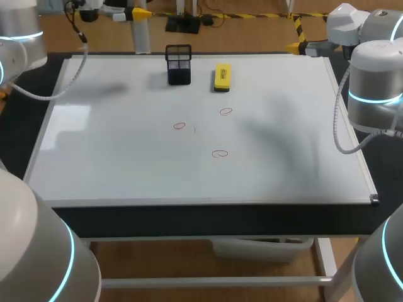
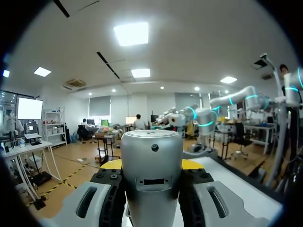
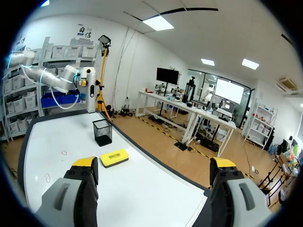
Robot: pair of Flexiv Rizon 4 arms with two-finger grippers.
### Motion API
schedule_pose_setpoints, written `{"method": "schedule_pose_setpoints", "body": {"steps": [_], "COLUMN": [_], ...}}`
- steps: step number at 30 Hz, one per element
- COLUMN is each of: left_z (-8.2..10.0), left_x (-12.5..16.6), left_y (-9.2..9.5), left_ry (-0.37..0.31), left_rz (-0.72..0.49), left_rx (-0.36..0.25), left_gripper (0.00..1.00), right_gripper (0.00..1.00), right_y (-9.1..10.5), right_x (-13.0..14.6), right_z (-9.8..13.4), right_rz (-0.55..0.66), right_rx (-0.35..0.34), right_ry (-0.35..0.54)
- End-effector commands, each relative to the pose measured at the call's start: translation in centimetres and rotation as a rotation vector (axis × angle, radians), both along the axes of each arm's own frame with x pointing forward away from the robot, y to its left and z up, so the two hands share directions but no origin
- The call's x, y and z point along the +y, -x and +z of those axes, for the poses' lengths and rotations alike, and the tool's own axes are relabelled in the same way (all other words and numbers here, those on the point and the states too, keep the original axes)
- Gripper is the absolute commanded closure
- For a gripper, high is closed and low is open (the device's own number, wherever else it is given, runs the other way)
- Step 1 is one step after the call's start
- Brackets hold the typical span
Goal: Pick up the inspection probe, press it on each red-marked spot on the whiteboard one by one, put down the probe, pick up the eraser, and wipe off all the red marks.
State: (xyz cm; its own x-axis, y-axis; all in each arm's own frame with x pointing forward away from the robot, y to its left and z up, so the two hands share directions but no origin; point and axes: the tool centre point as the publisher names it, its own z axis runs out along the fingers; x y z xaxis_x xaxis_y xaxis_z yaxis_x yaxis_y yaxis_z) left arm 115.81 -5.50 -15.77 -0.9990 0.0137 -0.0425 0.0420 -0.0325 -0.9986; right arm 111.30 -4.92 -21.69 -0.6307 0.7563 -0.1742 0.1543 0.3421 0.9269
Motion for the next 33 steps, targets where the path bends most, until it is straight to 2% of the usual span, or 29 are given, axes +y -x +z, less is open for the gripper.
{"method": "schedule_pose_setpoints", "body": {"steps": [1,13,23,33], "left_z": [0.3,-1.0,-2.0,-3.7], "left_x": [1.0,3.9,5.8,7.6], "left_y": [1.4,2.6,2.6,2.1], "left_ry": [0.0,-0.001,0.002,-0.008], "left_rz": [0.175,0.215,0.253,0.286], "left_rx": [0.0,-0.014,-0.015,0.006], "left_gripper": [1.0,1.0,1.0,1.0], "right_gripper": [0.0,0.0,0.0,0.0], "right_y": [-0.1,-0.1,-0.1,-0.1], "right_x": [0.0,0.0,0.0,0.0], "right_z": [0.0,0.0,0.0,0.0], "right_rz": [0.001,0.001,0.001,0.001], "right_rx": [0.002,0.002,0.002,0.002], "right_ry": [0.001,0.001,0.001,0.001]}}
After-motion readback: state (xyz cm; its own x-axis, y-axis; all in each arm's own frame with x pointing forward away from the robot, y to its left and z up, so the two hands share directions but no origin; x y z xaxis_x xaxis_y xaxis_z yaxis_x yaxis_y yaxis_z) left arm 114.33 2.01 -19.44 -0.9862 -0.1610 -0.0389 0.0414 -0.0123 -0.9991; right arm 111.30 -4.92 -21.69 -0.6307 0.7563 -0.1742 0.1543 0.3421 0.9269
